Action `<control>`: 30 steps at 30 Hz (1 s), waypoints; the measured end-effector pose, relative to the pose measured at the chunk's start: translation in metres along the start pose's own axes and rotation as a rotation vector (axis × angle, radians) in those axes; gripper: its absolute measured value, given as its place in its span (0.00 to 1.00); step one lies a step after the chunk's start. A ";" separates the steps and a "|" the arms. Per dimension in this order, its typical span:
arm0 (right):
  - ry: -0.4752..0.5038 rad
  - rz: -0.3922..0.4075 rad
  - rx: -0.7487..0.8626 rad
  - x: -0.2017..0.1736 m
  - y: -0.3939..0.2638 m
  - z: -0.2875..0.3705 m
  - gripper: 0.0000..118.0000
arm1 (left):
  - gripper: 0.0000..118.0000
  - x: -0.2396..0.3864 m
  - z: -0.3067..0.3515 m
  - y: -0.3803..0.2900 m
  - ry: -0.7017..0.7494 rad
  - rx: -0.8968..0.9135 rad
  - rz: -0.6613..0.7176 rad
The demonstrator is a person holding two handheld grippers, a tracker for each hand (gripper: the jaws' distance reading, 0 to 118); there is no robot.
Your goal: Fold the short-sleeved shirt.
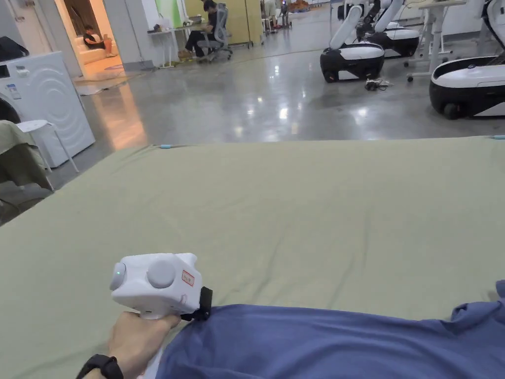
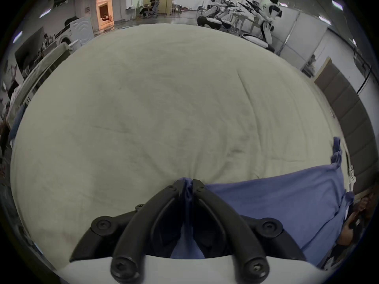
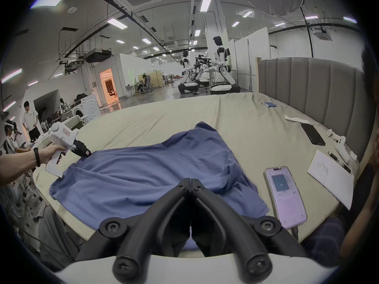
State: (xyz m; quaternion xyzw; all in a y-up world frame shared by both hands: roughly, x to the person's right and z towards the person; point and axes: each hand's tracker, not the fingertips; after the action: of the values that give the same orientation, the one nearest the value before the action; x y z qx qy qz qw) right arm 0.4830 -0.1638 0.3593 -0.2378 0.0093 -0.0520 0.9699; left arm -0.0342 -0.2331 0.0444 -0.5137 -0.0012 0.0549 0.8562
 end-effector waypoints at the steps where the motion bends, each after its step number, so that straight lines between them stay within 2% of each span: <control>1: 0.003 -0.001 -0.002 0.004 0.010 -0.006 0.05 | 0.07 0.003 -0.003 0.001 0.000 -0.012 -0.012; 3: 0.011 0.003 -0.006 0.014 0.032 -0.019 0.11 | 0.07 0.004 -0.002 0.002 0.007 -0.021 -0.025; 4: 0.032 -0.013 -0.040 0.023 0.050 -0.034 0.26 | 0.07 0.004 -0.002 0.004 0.017 -0.014 -0.037; 5: 0.050 -0.038 -0.090 0.031 0.065 -0.052 0.52 | 0.07 0.004 -0.002 0.003 0.018 -0.015 -0.042; 6: 0.055 -0.060 -0.126 0.046 0.077 -0.070 0.70 | 0.07 0.006 -0.002 0.003 0.021 -0.018 -0.049; 8: 0.039 -0.120 -0.268 0.067 0.104 -0.120 0.81 | 0.07 0.013 0.004 -0.001 0.029 -0.023 -0.058; 10: 0.061 -0.167 -0.340 0.087 0.117 -0.171 0.81 | 0.07 0.018 0.004 -0.002 0.041 -0.027 -0.082; 11: 0.003 -0.145 -0.404 0.092 0.122 -0.197 0.81 | 0.07 0.019 0.006 -0.001 0.040 -0.032 -0.083; 14: -0.149 0.033 -0.533 0.091 0.121 -0.256 0.80 | 0.07 0.021 0.007 -0.001 0.041 -0.043 -0.089; 15: -0.188 0.063 -0.552 0.089 0.117 -0.268 0.78 | 0.07 0.019 0.007 0.001 0.040 -0.044 -0.090; 16: -0.188 0.061 -0.565 0.088 0.112 -0.279 0.72 | 0.07 0.019 0.007 0.001 0.034 -0.050 -0.085; 17: -0.149 0.066 -0.598 0.087 0.107 -0.288 0.58 | 0.07 0.020 0.008 0.000 0.033 -0.050 -0.085; 18: -0.125 0.037 -0.639 0.085 0.100 -0.296 0.51 | 0.07 0.021 0.009 -0.001 0.032 -0.050 -0.087; 19: -0.103 0.011 -0.670 0.083 0.093 -0.301 0.50 | 0.07 0.018 0.007 0.002 0.033 -0.052 -0.092; 20: -0.164 0.071 -0.641 0.080 0.092 -0.301 0.49 | 0.07 0.020 0.007 0.001 0.031 -0.055 -0.093; 21: -0.147 0.077 -0.622 0.078 0.094 -0.297 0.45 | 0.07 0.021 0.007 0.000 0.034 -0.053 -0.100; 22: -0.148 0.073 -0.613 0.077 0.094 -0.293 0.33 | 0.07 0.023 0.008 -0.001 0.038 -0.050 -0.116; 23: -0.140 0.080 -0.596 0.077 0.095 -0.290 0.03 | 0.07 0.021 0.005 0.001 0.042 -0.045 -0.130; 24: -0.129 0.071 -0.558 0.079 0.094 -0.286 0.00 | 0.07 0.021 0.006 -0.001 0.043 -0.042 -0.139; 26: -0.119 -0.005 -0.540 0.079 0.092 -0.276 0.00 | 0.06 0.023 0.013 -0.005 0.046 -0.001 -0.189; 27: -0.113 -0.014 -0.531 0.080 0.092 -0.270 0.00 | 0.06 0.022 0.018 -0.005 0.043 0.023 -0.212; 29: -0.113 -0.045 -0.462 0.078 0.102 -0.245 0.00 | 0.06 0.018 0.049 -0.011 0.015 0.092 -0.195; 30: -0.089 -0.032 -0.429 0.071 0.107 -0.228 0.00 | 0.06 0.013 0.066 -0.014 -0.061 0.109 -0.160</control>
State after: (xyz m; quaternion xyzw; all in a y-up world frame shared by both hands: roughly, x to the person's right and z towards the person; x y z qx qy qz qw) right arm 0.5546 -0.1816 0.1085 -0.4408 -0.0265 -0.0538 0.8956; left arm -0.0234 -0.1808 0.0875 -0.4628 -0.0653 0.0017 0.8840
